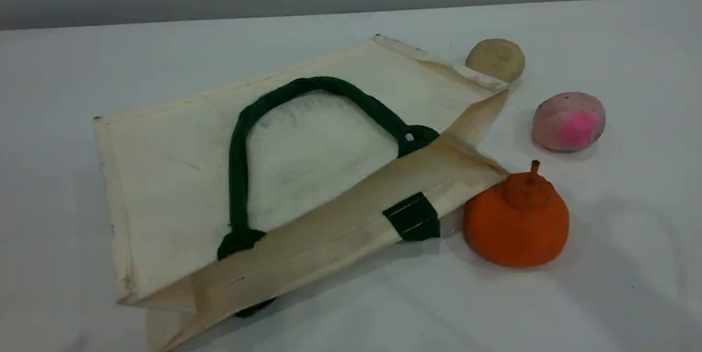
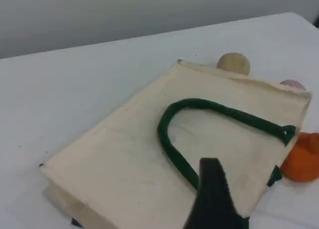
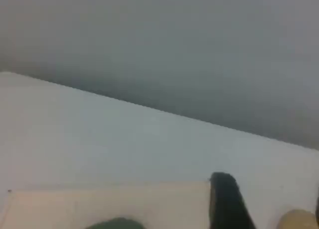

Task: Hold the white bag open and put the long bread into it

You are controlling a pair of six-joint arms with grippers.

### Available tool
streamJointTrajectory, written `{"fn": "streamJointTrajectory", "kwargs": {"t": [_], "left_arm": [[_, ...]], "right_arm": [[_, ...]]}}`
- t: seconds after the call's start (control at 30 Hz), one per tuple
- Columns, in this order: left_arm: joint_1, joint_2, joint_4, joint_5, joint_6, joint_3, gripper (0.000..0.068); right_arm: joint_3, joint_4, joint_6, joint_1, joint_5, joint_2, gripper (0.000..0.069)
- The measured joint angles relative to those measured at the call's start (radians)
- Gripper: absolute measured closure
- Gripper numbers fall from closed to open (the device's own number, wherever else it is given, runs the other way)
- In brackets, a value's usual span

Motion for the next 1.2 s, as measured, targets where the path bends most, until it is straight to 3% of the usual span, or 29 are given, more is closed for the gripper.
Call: {"fn": "streamJointTrajectory", "kwargs": {"t": [0.13, 0.3, 0.43, 0.6, 0.77, 0.93, 1.2], "left_arm": [[0.0, 0.0, 0.0, 0.0, 0.0, 0.0, 0.0227], [0.0, 0.0, 0.0, 0.001, 0.0, 0.0, 0.0227], [0.0, 0.0, 0.0, 0.001, 0.0, 0.0, 0.0227], [0.0, 0.0, 0.0, 0.001, -0.001, 0.0, 0.0227], [0.0, 0.0, 0.0, 0.002, -0.001, 0.0, 0.0227], [0.0, 0.0, 0.0, 0.003, 0.0, 0.0, 0.0227], [0.0, 0.0, 0.0, 0.005, 0.0, 0.0, 0.0227]], "right_arm": [[-0.001, -0.073, 0.027, 0.0, 0.048, 0.0, 0.0352], [-0.001, -0.339, 0.232, -0.033, 0.166, 0.0, 0.0352], [-0.001, -0.697, 0.538, -0.033, 0.266, -0.016, 0.0352], [-0.001, -1.193, 1.038, -0.033, 0.279, -0.036, 0.0352], [-0.001, -1.502, 1.374, -0.033, 0.329, -0.037, 0.0352], [-0.001, -1.624, 1.506, -0.033, 0.356, -0.037, 0.0352], [-0.001, -1.614, 1.466, -0.033, 0.361, -0.068, 0.0352]]}}
